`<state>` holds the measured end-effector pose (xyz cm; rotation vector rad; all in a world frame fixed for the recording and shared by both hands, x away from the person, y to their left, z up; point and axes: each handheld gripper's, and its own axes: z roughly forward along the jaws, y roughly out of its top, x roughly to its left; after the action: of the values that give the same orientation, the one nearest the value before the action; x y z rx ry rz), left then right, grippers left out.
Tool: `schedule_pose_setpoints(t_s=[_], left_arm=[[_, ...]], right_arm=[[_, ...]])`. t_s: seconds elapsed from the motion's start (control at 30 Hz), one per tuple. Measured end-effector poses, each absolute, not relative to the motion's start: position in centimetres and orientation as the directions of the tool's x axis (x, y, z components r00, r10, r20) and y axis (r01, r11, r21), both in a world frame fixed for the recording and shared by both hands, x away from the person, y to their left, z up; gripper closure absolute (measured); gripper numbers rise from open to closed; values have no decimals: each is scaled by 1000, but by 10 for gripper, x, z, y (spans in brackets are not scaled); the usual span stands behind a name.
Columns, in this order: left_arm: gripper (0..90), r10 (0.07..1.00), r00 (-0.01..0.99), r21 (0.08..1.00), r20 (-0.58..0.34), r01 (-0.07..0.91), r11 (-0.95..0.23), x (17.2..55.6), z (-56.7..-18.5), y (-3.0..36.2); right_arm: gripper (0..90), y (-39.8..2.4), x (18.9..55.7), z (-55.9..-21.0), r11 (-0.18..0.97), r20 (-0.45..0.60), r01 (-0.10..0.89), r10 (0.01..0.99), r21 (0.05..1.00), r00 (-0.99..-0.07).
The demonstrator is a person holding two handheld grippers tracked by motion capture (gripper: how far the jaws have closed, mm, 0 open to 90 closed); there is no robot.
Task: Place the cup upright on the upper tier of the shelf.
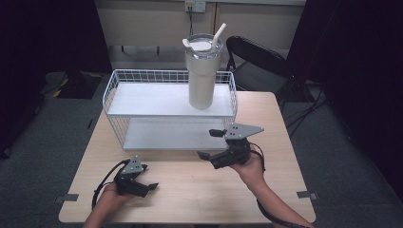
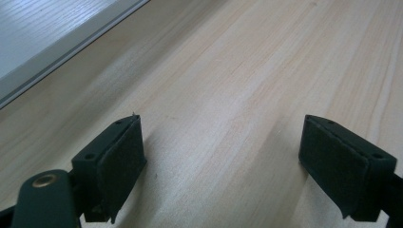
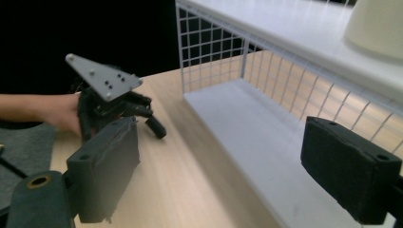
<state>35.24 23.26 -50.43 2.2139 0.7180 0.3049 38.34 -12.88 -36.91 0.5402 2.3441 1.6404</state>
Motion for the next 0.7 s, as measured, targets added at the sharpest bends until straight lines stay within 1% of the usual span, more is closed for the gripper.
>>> schedule_pose_setpoints(t_s=[0.13,0.37,0.57,0.7], left_arm=[[147,583,812,741,-10,398,-542,352,-504,233],[147,583,812,740,-10,398,-541,352,-504,233],[147,583,812,741,-11,398,-541,352,-504,233],[147,583,812,741,-10,398,-541,352,-504,233]], right_arm=[[123,-131,381,-383,305,45,186,418,934,-908],[123,-134,374,-412,341,52,206,410,917,-911],[124,-134,371,-438,361,85,243,403,900,-911],[120,-134,369,-454,412,77,257,405,874,-911]])
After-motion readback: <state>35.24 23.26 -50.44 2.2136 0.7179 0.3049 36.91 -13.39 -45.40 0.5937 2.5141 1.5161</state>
